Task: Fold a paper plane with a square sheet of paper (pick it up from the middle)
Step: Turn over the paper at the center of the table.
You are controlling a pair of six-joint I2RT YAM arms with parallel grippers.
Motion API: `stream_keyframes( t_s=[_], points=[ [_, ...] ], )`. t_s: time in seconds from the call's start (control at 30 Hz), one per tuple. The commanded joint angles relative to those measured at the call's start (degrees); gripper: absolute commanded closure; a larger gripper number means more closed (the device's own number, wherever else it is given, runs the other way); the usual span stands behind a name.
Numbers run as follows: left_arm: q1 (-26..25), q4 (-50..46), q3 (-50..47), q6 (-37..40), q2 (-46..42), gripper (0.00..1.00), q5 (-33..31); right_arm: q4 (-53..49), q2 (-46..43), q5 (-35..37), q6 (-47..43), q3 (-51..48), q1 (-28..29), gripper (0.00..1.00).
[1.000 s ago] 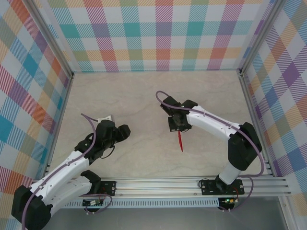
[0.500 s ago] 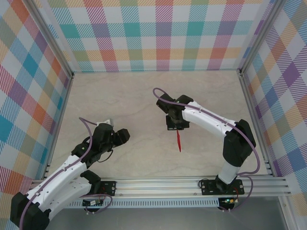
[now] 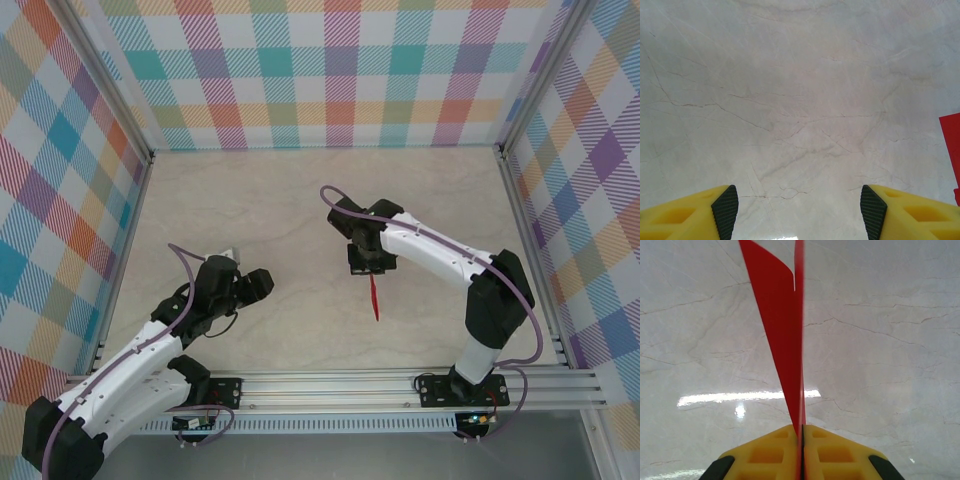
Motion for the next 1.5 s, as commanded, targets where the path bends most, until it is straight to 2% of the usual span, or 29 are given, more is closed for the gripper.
stream_keyframes(
  t_s=[0.0, 0.17, 0.33, 0.47, 0.63, 0.77, 0.83, 0.93, 1.03, 1.17, 1.2, 1.3, 1.37, 1.43, 1.47],
  points=[
    [0.4, 1.39, -1.45, 0.98, -0.01, 0.32, -0.53, -3.08, -0.22, 3.01, -0.12, 1.11, 1.9, 0.91],
    [0.4, -0.53, -3.18, 3.22, -1.33, 0.31, -1.02, -6.98, 6.31, 10.5, 3.96, 3.35, 5.21, 0.91],
    [0.4, -6.05, -0.95, 2.33, -6.95, 0.29, -2.22, -10.92, 15.17, 11.53, 7.28, 9.82, 8.93, 0.9],
    [0.4, -3.74, -1.54, 2.81, -9.24, 0.29, -2.99, -10.11, 22.79, 12.19, 8.58, 13.4, 10.79, 0.9],
    [0.4, -6.15, -1.61, 3.05, -9.57, 0.29, -5.99, -6.02, 28.17, 11.47, 8.57, 17.07, 13.33, 0.85],
    [0.4, -8.61, -2.03, 1.5, -12.28, 0.29, -9.05, 2.47, 28.43, 4.79, 6.49, 16.0, 14.03, 0.79],
    [0.37, -8.37, -3.54, 0.69, -14.58, 0.28, -10.22, 6.5, 27.42, 1.86, 5.58, 14.57, 14.19, 0.76],
    [0.4, -6.84, -5.31, 0.74, -16.57, 0.27, -9.4, 13.21, 22.65, -1.23, 3.83, 10.97, 14.67, 0.56],
    [0.4, -6.19, -4.98, 1.86, -15.94, 0.26, -7.92, 19.57, 14.03, -1.29, 2.58, 4.83, 15.59, 0.41],
    [0.41, -1.19, -5.25, 1.83, -13.5, 0.24, -4.22, 30.38, -0.38, -0.55, 2.83, -8.53, 15.45, 0.27],
    [0.4, 0.43, -5.26, 1.52, -12.45, 0.23, -3.03, 33.31, -3.86, -0.7, 3.11, -12.44, 15.12, 0.26],
    [0.4, 3.92, -4.42, 1.82, -8.05, 0.22, 0.52, 42.04, -12.15, -5.5, 4.03, -23.37, 11.86, 0.3],
    [0.4, 5.0, -3.35, 2.48, -4.86, 0.21, 2.16, 48.14, -15.19, -13.07, 4.46, -29.42, 8.08, 0.44],
    [0.4, 5.85, -2.31, 3.25, -1.38, 0.21, 4.84, 52.79, -16.01, -21.95, 5.02, -33.61, 4.14, 0.63],
    [0.4, 8.86, -1.96, 3.56, 0.39, 0.21, 6.43, 54.73, -16.1, -25.46, 5.08, -35.04, 3.12, 0.7]
  ],
)
